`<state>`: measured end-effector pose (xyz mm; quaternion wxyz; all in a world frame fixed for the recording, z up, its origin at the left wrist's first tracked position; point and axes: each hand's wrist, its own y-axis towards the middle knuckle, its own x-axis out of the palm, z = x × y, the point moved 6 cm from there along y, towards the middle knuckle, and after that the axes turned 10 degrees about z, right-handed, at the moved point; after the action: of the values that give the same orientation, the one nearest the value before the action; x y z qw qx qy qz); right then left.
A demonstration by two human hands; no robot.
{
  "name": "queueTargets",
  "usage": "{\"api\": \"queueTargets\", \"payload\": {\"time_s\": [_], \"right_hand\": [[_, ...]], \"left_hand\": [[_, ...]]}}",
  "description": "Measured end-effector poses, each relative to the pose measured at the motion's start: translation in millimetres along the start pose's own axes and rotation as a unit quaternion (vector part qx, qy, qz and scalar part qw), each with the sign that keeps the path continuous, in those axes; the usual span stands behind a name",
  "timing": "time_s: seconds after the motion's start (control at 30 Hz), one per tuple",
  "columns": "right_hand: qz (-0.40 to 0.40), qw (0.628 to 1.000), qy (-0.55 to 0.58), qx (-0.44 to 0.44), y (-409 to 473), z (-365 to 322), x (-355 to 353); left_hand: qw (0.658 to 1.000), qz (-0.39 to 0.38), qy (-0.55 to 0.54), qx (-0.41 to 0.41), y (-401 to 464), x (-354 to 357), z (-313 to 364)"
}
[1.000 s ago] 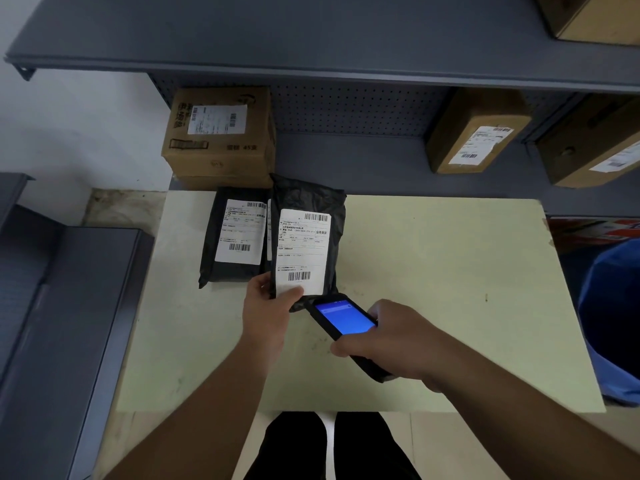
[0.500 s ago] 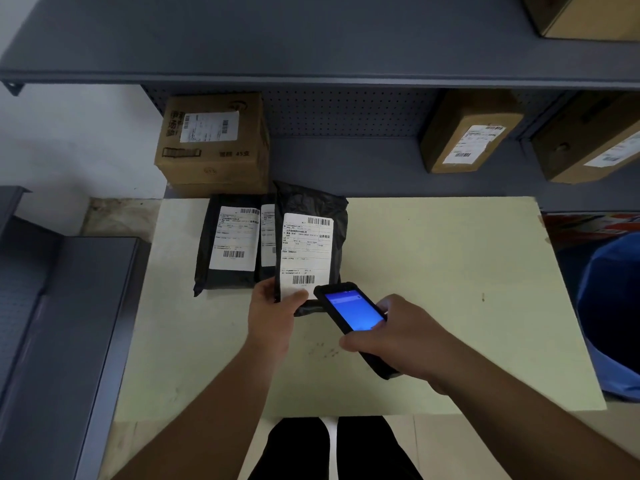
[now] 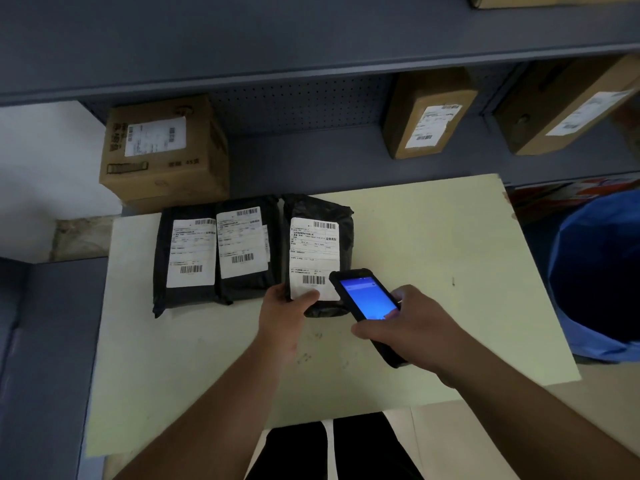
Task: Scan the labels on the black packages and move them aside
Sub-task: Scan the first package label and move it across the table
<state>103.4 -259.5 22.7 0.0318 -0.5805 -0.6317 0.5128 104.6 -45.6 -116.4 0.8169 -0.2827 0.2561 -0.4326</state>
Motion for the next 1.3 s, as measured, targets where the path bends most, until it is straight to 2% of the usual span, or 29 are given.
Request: {"api": "queueTargets", "payload": {"time_s": [0.57,0.97,1.3], "right_hand": [[0.037,0.997,0.031,0.064,35,71,-61],[0.057,0.991,0.056,0.104,47,113,-92],[0.064,0.988,0.066,0.128,57,137,-112]], "left_hand": [[0.999,-0.019,0.035,-0.037,8,102,-28],[0.989,-0.086,0.110,-0.043,6,178,-37],[0.986,-0.054,0.160,-0.006,5,224,-34]]}}
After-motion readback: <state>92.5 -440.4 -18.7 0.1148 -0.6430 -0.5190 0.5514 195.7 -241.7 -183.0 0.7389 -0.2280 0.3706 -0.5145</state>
